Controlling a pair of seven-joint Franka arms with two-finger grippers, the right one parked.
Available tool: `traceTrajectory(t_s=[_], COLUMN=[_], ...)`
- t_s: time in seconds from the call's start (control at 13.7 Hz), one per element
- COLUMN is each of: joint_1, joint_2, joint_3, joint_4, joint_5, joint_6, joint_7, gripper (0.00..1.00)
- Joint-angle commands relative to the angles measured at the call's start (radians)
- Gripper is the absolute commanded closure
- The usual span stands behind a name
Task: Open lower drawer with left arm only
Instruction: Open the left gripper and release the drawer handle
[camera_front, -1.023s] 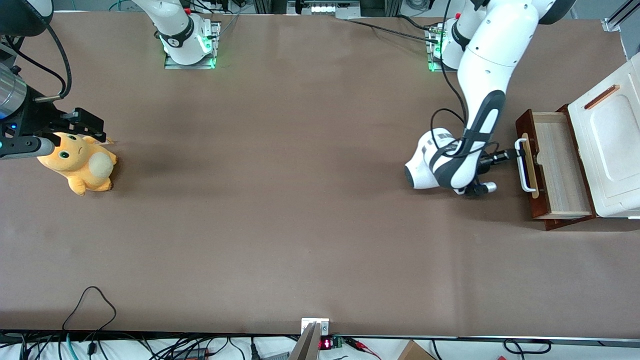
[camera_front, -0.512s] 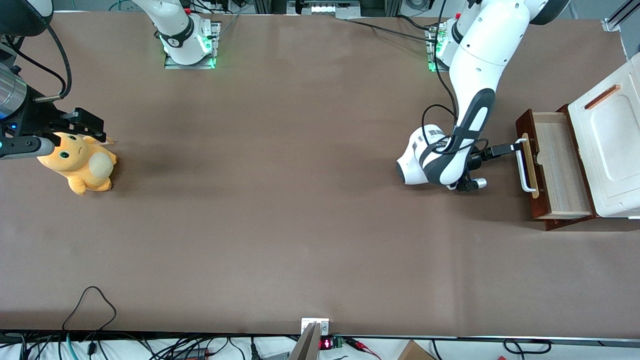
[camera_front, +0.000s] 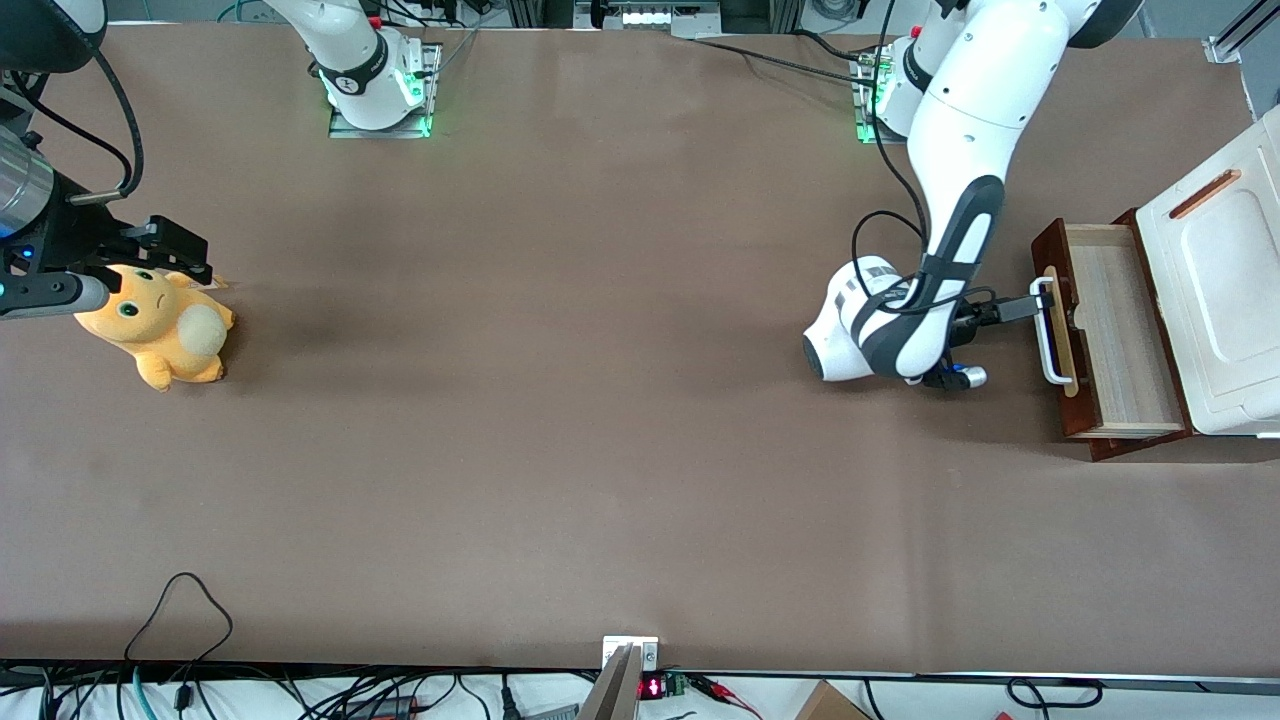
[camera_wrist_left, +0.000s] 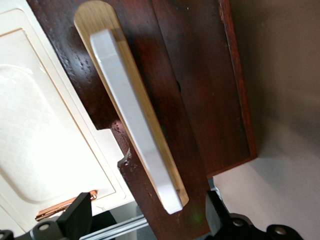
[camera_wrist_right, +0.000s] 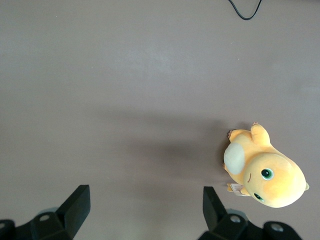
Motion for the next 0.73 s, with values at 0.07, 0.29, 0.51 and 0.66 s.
traceTrajectory(t_s=[0.07,0.29,0.51,0.66], joint_1=[0.008,0.011,0.014,0.015], joint_2=[-0.037,-0.071,-0.157,-0.197], joint_3=[0.022,0.081,0.168,0.223], joint_4=[0.13,0.186,0.207,0.261], joint_5=[-0.127,-0.229,-0.382,-0.5], joint_6=[0.032,0.088,0.175,0.216], joint_7=[0.117,0.262,0.392,0.468], gripper=[0.0,0.0,0.0,0.0])
